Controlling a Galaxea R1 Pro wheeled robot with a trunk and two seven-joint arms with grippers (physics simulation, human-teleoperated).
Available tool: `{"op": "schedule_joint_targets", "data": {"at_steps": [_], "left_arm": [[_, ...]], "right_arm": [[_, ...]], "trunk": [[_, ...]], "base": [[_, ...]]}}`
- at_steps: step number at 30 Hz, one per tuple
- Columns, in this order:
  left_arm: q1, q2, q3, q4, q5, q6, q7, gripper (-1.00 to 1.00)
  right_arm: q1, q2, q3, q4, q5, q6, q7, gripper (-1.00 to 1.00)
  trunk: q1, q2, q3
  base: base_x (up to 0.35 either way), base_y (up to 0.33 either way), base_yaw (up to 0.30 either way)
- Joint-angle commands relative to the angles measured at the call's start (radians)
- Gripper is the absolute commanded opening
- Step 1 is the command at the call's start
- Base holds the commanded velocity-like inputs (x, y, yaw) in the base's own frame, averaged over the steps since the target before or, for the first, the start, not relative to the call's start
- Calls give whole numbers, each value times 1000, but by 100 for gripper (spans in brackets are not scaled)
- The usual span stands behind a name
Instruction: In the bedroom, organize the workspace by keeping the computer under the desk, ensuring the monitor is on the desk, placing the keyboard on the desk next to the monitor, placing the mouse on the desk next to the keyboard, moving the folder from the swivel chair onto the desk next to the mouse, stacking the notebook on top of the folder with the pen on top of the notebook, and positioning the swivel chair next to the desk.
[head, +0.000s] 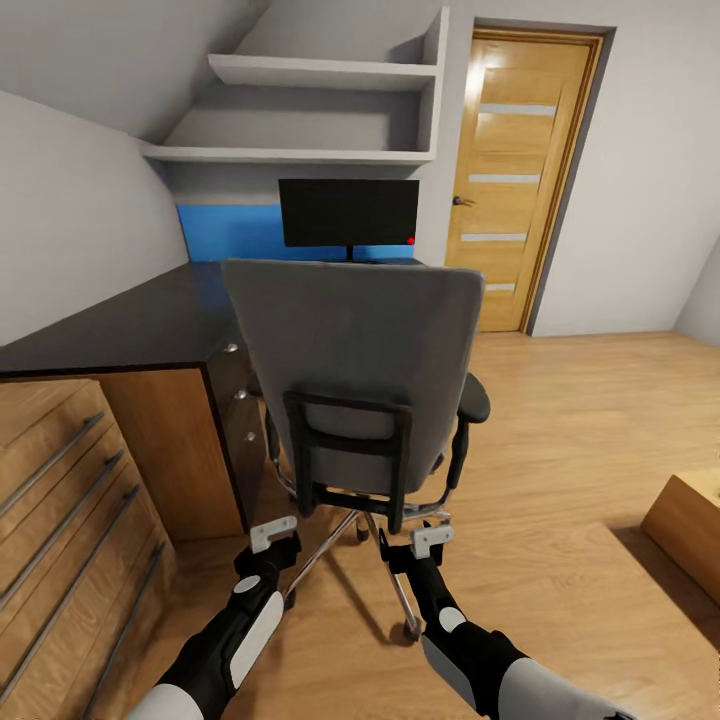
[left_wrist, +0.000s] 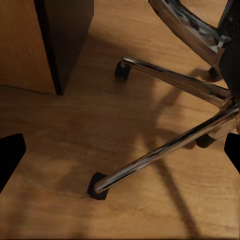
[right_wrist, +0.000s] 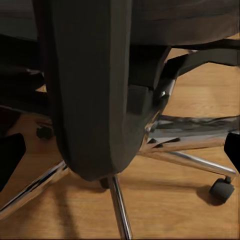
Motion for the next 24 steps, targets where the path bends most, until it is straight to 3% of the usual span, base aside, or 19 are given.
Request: {"op": "schedule_joint_targets", "data": {"at_steps": [1, 4, 13, 24], "left_arm": [[0, 1, -4, -2, 5, 3, 7, 100], [0, 2, -4, -2, 4, 1, 1, 100], [0, 36, -4, -2, 3, 8, -251, 100], [0, 40, -4, -2, 3, 10, -275, 100]], "right_arm": [[-1, 0, 9, 0, -4, -3, -8, 100], [-1, 0, 9, 0, -4, -3, -8, 100], [-1, 0, 9, 0, -4, -3, -8, 100], [-1, 1, 9, 0, -3, -3, -8, 100]], "trunk": [[0, 0, -1], [0, 0, -1], [0, 0, -1], [0, 0, -1]], "base": [[-64, 0, 0], [-22, 0, 0], [-1, 0, 0], [0, 0, 0]]}}
